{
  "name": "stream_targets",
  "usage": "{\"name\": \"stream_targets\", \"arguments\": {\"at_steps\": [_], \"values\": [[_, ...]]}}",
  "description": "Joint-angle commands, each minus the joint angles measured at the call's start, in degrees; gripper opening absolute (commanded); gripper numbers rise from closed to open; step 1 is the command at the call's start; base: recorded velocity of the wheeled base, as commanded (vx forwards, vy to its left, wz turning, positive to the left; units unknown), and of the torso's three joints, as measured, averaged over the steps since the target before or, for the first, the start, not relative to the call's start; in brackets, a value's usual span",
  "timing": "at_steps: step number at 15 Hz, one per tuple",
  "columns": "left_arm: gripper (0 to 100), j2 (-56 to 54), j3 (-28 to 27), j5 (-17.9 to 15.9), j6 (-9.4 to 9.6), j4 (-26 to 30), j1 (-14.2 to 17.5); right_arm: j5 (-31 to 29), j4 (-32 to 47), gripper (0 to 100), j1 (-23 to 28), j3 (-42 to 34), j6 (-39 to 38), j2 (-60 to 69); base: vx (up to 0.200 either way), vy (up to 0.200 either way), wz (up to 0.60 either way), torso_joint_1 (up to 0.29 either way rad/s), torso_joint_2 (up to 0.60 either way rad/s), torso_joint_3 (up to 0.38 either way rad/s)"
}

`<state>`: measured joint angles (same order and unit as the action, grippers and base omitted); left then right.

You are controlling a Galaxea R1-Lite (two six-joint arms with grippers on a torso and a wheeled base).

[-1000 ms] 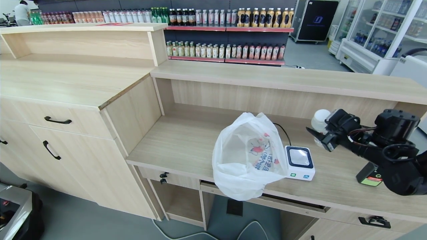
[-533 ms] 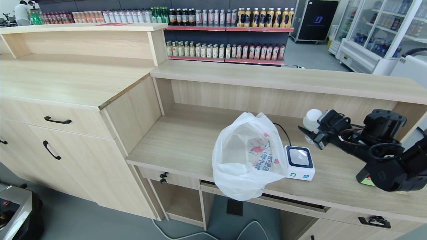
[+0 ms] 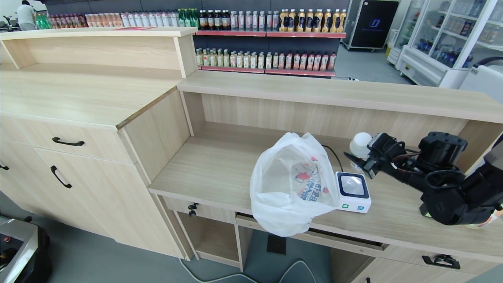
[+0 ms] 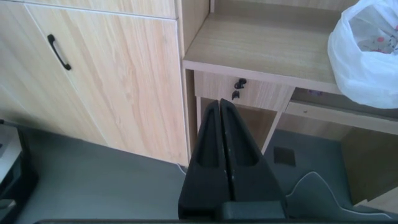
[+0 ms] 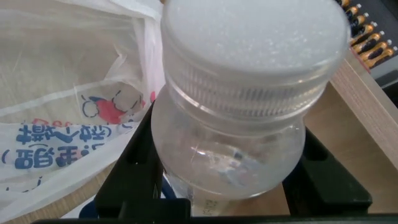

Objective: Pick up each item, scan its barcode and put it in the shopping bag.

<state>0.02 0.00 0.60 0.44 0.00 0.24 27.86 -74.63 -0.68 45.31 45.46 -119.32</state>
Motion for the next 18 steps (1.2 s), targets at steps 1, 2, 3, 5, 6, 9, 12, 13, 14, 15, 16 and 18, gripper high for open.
{"name": "stream_targets", "arguments": {"at_steps": [1,2,3,5,6,9,12,13,14,15,16,18], "values": [[0,-0.02,0.0,0.02,0.0,0.0,0.02,0.09,0.01,0,-0.02,0.04,0.07,-0.21,0.0,0.0,0.0,0.0,0.0,0.0],[0,-0.02,0.0,0.02,0.0,0.0,0.02,0.8,0.01,0,-0.02,0.04,-0.02,-0.39,0.0,0.0,0.0,0.0,0.0,0.0],[0,-0.02,0.0,0.02,0.0,0.0,0.02,1.06,0.01,0,-0.02,0.04,-0.28,-0.39,0.0,0.0,0.0,0.0,0.0,0.0],[0,-0.02,0.0,0.02,0.0,0.0,0.02,1.24,0.01,0,-0.02,0.13,-0.55,-0.47,0.0,0.0,0.0,0.0,0.0,0.0],[0,-0.02,0.0,0.02,0.0,0.0,0.02,1.5,0.01,0,-0.02,0.13,-0.63,-0.56,0.0,0.0,0.0,0.0,0.0,0.0],[0,-0.02,0.0,0.02,0.0,0.0,0.02,1.85,0.01,0,-0.02,0.04,-0.55,-0.56,0.0,0.0,0.0,0.0,0.0,0.0],[0,-0.02,0.0,0.02,0.0,0.0,0.02,1.94,0.1,0,-0.02,-0.22,-0.63,-0.56,0.0,0.0,0.0,0.0,0.0,0.0],[0,-0.02,0.0,0.02,0.0,0.0,0.02,1.94,0.1,0,-0.02,-0.31,-0.63,-0.47,0.0,0.0,0.0,0.0,0.0,0.0],[0,-0.02,0.0,0.02,0.0,0.0,0.02,1.94,0.1,0,-0.02,-0.4,-0.63,-0.56,0.0,0.0,0.0,0.0,0.0,0.0],[0,-0.02,0.0,0.02,0.0,0.0,0.02,1.94,0.01,0,-0.02,-0.31,-0.63,-0.74,0.0,0.0,0.0,0.0,0.0,0.0],[0,-0.02,0.0,0.02,0.0,0.0,0.02,1.94,0.01,0,-0.02,-0.05,-0.63,-1.0,0.0,0.0,0.0,0.0,0.0,0.0],[0,-0.02,0.0,0.02,0.0,0.0,0.02,2.03,-0.78,0,-0.02,-0.05,-1.6,-1.35,0.0,0.0,0.0,0.0,0.0,0.0]]}}
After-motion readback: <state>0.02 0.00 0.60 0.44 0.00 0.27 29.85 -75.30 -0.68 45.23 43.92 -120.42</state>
